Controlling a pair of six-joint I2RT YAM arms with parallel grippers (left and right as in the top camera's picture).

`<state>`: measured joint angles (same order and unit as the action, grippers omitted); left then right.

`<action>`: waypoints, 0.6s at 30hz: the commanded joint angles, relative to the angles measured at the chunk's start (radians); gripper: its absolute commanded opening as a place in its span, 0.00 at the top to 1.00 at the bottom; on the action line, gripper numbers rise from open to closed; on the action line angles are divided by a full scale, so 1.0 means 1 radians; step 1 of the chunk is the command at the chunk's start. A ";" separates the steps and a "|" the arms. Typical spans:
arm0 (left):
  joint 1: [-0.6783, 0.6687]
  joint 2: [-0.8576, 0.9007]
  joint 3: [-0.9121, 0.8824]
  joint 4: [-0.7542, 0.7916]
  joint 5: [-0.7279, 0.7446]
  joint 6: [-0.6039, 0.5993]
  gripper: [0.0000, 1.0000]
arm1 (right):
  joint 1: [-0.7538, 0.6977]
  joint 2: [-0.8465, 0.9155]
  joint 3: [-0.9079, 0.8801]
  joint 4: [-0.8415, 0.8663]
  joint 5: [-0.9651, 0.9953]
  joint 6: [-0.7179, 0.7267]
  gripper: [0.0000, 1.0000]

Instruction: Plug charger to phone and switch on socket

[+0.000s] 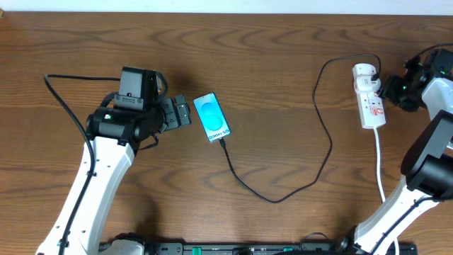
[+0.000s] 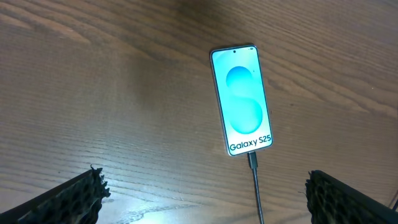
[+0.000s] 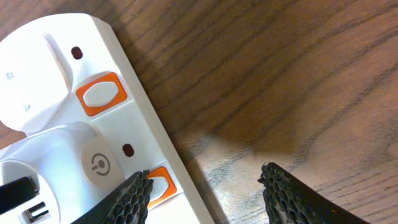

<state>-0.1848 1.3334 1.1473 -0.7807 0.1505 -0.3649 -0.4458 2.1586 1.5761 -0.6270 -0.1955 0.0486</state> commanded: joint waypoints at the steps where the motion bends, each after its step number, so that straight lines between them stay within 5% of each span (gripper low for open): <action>1: 0.005 0.006 0.009 -0.001 -0.013 0.010 0.01 | 0.087 0.004 -0.035 -0.018 -0.130 0.001 0.41; 18: 0.005 0.006 0.009 -0.001 -0.013 0.010 0.01 | 0.095 0.004 -0.035 -0.035 -0.246 0.025 0.42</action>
<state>-0.1848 1.3331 1.1473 -0.7803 0.1505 -0.3649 -0.4397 2.1571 1.5749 -0.6319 -0.1898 0.0689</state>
